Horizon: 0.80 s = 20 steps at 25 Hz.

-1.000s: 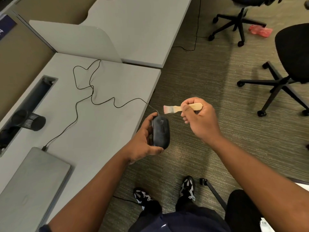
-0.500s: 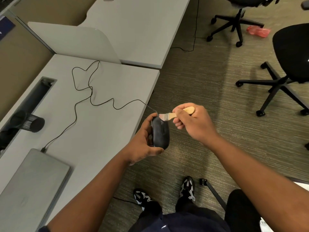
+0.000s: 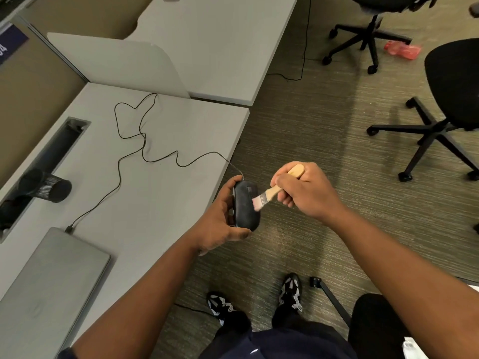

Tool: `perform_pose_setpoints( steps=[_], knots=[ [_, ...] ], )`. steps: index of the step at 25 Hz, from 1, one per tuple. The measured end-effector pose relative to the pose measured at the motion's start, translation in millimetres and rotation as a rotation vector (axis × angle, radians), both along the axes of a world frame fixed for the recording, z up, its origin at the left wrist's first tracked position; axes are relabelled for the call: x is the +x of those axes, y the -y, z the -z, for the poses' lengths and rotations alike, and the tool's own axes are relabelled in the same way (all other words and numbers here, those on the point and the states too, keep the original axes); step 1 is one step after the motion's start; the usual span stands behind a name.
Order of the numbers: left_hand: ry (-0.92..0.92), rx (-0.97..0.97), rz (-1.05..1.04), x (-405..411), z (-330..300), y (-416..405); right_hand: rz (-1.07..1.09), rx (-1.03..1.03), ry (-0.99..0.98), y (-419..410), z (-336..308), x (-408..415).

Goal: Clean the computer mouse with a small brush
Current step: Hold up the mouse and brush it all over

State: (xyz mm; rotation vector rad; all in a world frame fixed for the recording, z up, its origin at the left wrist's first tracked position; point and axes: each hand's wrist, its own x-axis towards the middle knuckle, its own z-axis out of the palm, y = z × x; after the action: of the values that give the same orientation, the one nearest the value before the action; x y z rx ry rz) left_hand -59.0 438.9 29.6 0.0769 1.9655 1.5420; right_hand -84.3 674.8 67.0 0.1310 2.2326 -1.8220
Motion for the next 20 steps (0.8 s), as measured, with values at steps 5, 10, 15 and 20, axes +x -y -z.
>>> perform_pose_setpoints(
  steps=[5, 10, 15, 20],
  knots=[
    [0.005, 0.029, -0.006, 2.2, -0.9, -3.3, 0.001, -0.014, -0.037, 1.7, 2.2, 3.7],
    [0.006, 0.021, -0.007, 3.3, -0.7, -3.2, 0.035, -0.057, -0.026, -1.2, 0.6, 5.5],
    [0.011, 0.035, -0.023, 4.2, -2.5, -4.9, -0.005, 0.001, -0.011, 2.5, 2.2, 7.2],
    [0.017, 0.019, -0.009, 7.8, -3.5, -5.5, 0.088, -0.058, -0.05, 0.5, -1.4, 6.4]
  ],
)
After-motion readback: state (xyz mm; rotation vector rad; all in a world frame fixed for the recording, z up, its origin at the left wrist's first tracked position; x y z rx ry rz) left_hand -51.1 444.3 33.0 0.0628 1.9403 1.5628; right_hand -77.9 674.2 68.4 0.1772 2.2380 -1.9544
